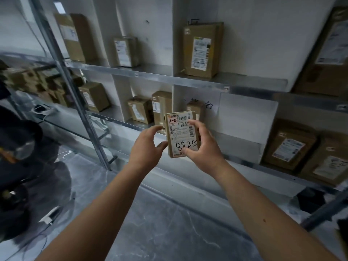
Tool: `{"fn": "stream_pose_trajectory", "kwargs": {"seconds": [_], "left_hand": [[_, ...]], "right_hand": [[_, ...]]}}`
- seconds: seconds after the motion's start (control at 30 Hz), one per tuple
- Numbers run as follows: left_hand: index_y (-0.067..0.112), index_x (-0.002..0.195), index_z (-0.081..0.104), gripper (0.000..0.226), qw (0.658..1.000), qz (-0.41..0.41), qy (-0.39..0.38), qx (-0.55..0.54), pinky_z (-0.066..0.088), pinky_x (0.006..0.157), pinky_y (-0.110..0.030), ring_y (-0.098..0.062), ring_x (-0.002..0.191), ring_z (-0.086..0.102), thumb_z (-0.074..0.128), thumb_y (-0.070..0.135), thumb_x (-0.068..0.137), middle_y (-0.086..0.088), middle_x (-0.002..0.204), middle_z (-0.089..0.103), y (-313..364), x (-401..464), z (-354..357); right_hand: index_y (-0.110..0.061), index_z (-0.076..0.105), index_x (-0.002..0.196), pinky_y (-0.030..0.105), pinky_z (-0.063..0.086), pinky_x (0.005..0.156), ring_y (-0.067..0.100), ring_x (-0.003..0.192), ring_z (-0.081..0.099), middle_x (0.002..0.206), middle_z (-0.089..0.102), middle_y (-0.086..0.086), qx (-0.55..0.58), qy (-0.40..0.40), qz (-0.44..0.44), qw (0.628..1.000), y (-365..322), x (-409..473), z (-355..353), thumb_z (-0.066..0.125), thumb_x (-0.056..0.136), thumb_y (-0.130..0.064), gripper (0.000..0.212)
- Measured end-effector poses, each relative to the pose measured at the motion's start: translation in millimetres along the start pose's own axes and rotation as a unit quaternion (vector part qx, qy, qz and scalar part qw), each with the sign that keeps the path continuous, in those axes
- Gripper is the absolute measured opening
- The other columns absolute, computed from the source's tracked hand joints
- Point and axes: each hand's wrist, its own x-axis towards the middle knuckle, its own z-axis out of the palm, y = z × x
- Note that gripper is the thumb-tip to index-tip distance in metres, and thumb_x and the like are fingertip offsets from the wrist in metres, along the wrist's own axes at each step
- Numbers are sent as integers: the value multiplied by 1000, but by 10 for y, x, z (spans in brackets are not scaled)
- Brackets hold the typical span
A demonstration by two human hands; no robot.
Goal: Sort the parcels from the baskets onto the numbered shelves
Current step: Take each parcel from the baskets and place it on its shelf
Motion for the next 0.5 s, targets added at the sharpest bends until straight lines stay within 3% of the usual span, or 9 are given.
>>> {"fn": "stream_pose_trajectory", "kwargs": {"seconds": [0.17,0.4,0.5], "left_hand": [[30,147,55,60,1000,5,19,14,54,104,-46,-19,129,59,79,36,92,1,146,59,-534,312,-381],[30,147,54,60,999,-14,32,17,53,105,-46,-19,130,59,78,39,93,0,146,59,-1063,629,-791],[31,147,53,61,998,-32,43,14,54,105,-47,-20,132,59,78,39,92,1,148,59,-1259,746,-959]], "right_hand": [[-51,38,141,41,63,93,18,127,55,142,49,-5,-21,4,-17,1000,-198,338,623,84,82,-12,84],[-50,37,141,33,61,94,14,127,54,141,50,-5,-6,-11,-34,999,-433,707,1224,83,85,-10,83],[-48,38,143,35,60,98,13,128,53,141,50,-8,15,-26,-42,999,-524,883,1475,82,86,-10,82]]}}
